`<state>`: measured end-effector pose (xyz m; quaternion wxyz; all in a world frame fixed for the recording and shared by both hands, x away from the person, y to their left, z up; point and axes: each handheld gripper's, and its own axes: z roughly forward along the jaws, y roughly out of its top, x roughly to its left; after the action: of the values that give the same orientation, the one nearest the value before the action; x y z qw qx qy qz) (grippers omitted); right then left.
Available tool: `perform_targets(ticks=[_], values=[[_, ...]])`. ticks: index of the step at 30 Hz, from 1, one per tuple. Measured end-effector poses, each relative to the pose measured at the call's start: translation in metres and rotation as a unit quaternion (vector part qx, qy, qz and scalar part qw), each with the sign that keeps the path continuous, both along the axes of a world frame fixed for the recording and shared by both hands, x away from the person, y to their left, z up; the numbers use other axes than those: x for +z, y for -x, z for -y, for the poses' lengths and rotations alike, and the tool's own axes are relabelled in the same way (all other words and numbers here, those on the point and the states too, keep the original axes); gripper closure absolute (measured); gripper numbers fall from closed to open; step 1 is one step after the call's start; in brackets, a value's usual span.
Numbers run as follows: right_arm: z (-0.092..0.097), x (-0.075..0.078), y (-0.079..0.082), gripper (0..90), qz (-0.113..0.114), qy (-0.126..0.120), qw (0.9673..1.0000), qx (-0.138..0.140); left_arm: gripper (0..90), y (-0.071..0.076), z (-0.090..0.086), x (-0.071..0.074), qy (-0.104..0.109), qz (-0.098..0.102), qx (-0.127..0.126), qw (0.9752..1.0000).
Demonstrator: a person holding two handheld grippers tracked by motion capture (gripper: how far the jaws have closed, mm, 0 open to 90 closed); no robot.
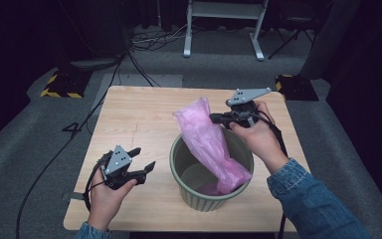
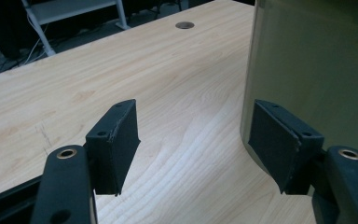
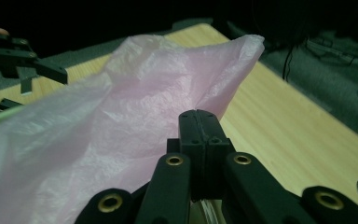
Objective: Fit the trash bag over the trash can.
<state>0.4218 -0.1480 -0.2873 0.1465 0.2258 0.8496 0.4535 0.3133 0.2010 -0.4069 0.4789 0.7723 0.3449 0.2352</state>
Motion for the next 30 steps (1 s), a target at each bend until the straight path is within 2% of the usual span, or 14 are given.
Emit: perform_targets(ticks=[3,6,9,14,18,21,26,30], values=[[0.003,0.013,0.01,90.0,0.027,-0.017,0.9995,0.009,32.8,0.0,0.003,0.005,0.001,0.005,-0.004,1.0],[0.005,0.025,0.02,90.0,0.064,-0.035,0.9971,0.023,32.8,-0.001,0.007,0.01,0.001,0.008,-0.008,0.9999],[0.007,0.035,0.03,90.0,0.099,-0.06,0.9925,0.038,32.7,-0.002,0.01,0.013,-0.001,0.012,-0.013,0.9998],[0.012,0.039,0.053,90.0,0.125,-0.082,0.9868,0.063,32.7,-0.003,0.013,0.018,0.002,0.018,-0.018,0.9997],[0.022,0.033,0.068,90.0,0.124,-0.095,0.9851,0.072,32.8,-0.004,0.014,0.021,0.0,0.02,-0.018,0.9996],[0.027,0.026,0.073,90.0,0.115,-0.095,0.9861,0.073,33.0,-0.002,0.015,0.026,0.001,0.025,-0.021,0.9995],[0.031,0.015,0.079,90.0,0.097,-0.08,0.9889,0.079,33.4,0.0,0.021,0.038,0.009,0.038,-0.03,0.9988],[0.032,0.006,0.086,90.0,0.086,-0.074,0.9895,0.09,33.5,0.002,0.028,0.046,0.009,0.046,-0.041,0.9981]])
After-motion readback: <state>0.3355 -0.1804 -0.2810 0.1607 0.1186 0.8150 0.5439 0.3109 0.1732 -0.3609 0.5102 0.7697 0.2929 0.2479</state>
